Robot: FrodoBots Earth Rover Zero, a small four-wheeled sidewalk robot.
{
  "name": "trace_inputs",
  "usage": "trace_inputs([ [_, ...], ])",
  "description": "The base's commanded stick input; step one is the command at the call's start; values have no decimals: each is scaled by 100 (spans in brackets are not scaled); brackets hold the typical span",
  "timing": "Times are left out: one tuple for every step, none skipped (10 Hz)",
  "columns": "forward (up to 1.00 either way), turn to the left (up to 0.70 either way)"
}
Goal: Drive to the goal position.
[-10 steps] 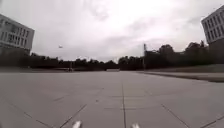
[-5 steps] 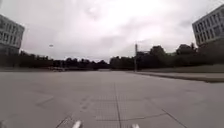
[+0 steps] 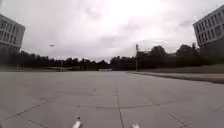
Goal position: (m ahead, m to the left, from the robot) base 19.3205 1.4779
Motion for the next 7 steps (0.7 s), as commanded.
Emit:
trace_inputs([
  [70, 0],
  [70, 0],
  [70, 0],
  [70, 0],
  [70, 0],
  [70, 0],
  [70, 0],
])
